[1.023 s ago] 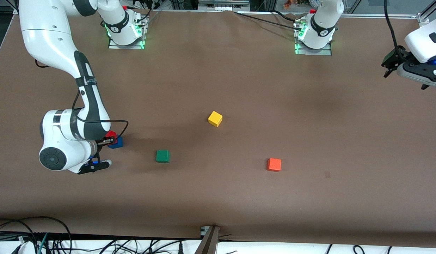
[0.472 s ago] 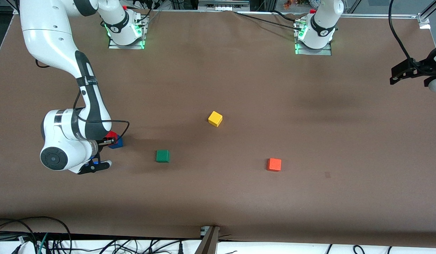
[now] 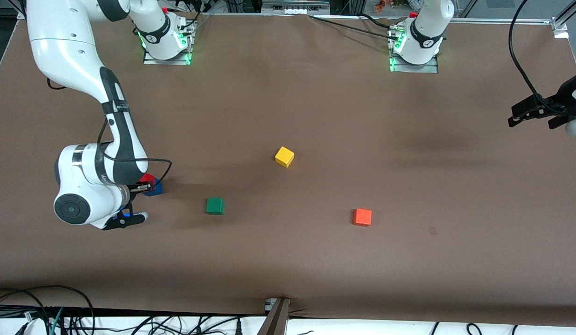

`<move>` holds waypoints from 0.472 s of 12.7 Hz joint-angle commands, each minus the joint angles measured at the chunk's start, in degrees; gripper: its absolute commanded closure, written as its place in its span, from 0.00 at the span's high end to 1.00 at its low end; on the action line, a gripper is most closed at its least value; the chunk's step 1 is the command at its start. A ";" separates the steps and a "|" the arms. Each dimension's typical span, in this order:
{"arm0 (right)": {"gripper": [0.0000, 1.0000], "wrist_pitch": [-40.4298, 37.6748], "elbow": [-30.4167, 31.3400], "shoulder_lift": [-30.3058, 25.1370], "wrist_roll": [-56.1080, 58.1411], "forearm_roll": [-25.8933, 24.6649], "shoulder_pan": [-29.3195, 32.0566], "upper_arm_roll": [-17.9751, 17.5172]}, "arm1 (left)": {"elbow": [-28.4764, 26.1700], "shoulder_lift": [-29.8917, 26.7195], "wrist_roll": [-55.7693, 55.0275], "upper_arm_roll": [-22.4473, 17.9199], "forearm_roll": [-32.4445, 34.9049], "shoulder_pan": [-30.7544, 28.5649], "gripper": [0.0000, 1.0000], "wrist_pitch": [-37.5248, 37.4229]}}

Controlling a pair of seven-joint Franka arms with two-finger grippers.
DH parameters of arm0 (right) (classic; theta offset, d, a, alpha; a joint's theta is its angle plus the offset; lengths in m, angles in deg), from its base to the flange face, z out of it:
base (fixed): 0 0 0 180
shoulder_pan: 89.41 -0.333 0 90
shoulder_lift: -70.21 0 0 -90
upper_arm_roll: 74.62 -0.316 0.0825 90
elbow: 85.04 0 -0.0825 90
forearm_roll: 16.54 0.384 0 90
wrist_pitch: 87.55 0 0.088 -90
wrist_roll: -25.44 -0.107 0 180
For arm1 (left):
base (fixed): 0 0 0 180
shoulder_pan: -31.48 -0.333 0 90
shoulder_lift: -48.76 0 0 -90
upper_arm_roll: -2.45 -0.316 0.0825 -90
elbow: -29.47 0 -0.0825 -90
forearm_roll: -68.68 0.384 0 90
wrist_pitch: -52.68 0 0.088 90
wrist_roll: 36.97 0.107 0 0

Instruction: Pass red block to right arm, stack on blue

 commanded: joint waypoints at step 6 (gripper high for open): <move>1.00 1.63 -0.56 1.47 -1.07 -0.40 -0.12 -0.32 | -0.35 -1.74 -0.02 -0.03 -0.93 0.56 1.00 0.69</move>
